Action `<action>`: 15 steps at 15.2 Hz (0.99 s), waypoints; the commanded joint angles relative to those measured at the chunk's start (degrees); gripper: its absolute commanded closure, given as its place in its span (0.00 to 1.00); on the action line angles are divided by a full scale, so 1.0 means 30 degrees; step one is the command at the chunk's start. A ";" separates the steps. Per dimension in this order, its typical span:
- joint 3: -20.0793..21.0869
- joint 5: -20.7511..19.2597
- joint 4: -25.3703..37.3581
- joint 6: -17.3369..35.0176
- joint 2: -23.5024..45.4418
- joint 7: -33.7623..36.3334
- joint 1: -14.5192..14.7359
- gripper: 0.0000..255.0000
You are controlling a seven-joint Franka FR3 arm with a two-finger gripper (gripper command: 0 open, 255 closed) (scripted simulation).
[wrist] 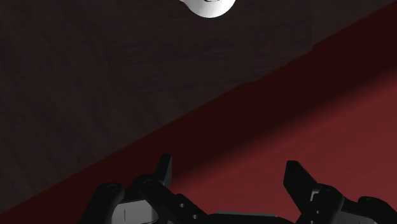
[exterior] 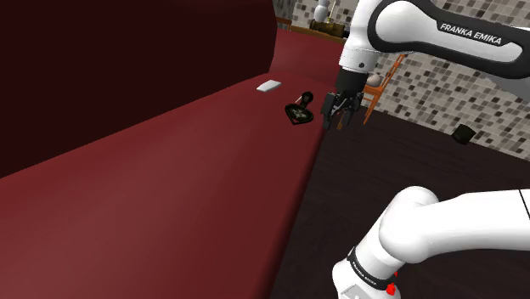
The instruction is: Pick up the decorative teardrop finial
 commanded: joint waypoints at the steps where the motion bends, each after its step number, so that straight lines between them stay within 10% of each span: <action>1: 0.0000 0.0000 0.0000 0.0000 0.0000 0.0000 0.0000 0.00; 15: 0.0087 -0.1113 0.6694 0.3321 0.9241 0.7216 -0.2904 0.00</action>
